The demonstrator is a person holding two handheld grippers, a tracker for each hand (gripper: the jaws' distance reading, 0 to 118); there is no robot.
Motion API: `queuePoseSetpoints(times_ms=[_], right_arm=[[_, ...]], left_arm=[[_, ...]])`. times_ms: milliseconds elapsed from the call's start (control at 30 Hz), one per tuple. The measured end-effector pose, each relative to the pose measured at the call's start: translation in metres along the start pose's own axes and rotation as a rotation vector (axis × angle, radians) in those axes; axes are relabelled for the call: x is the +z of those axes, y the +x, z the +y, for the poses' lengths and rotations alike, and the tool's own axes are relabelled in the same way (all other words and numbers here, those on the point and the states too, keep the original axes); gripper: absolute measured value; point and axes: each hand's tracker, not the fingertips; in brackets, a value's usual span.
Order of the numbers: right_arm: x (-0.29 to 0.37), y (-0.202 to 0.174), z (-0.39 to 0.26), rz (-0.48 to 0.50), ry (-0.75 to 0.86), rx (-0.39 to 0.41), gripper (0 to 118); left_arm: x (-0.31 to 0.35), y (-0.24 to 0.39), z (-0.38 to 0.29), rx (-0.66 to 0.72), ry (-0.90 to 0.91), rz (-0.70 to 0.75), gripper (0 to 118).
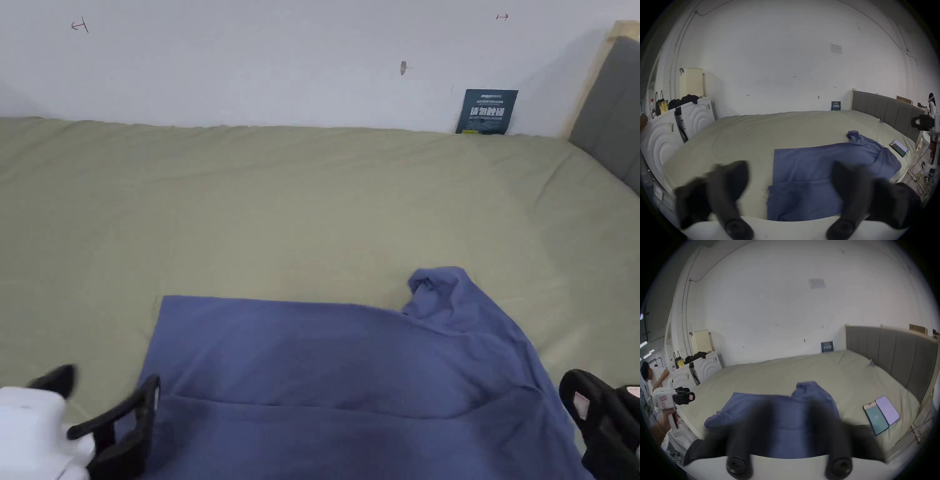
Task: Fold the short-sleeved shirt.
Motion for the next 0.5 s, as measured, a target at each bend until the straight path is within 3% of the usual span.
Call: queuePoseSetpoints(times_ms=[33,67,100,200,433,467,500], right_arm=[[-0.005,-0.007,0.001,0.007,0.005,0.011,0],[-0.012,-0.007,0.002,0.090,-0.010,-0.004,0],[-0.018,-0.010,0.001,0.112,-0.025,-0.009,0],[-0.031,-0.020,-0.007,0.102,-0.060,0.042,0],[-0.061,-0.012,-0.040,0.098,-0.183,0.065,0],[-0.064,-0.007,-0.045,0.092,-0.203,0.069,0],[-0.068,-0.005,-0.047,0.082,-0.221,0.071,0]], left_arm=[[-0.013,0.005,0.007,-0.008,-0.014,0.012,0],[-0.025,0.005,0.009,-0.028,-0.031,0.066,0],[-0.039,0.005,0.011,-0.045,-0.047,0.005,0],[-0.092,-0.003,0.018,-0.021,-0.177,-0.018,0],[-0.252,-0.048,0.012,-0.065,-0.422,-0.008,0],[-0.273,-0.056,0.011,-0.067,-0.452,-0.013,9],[-0.289,-0.061,0.011,-0.093,-0.480,0.011,38]])
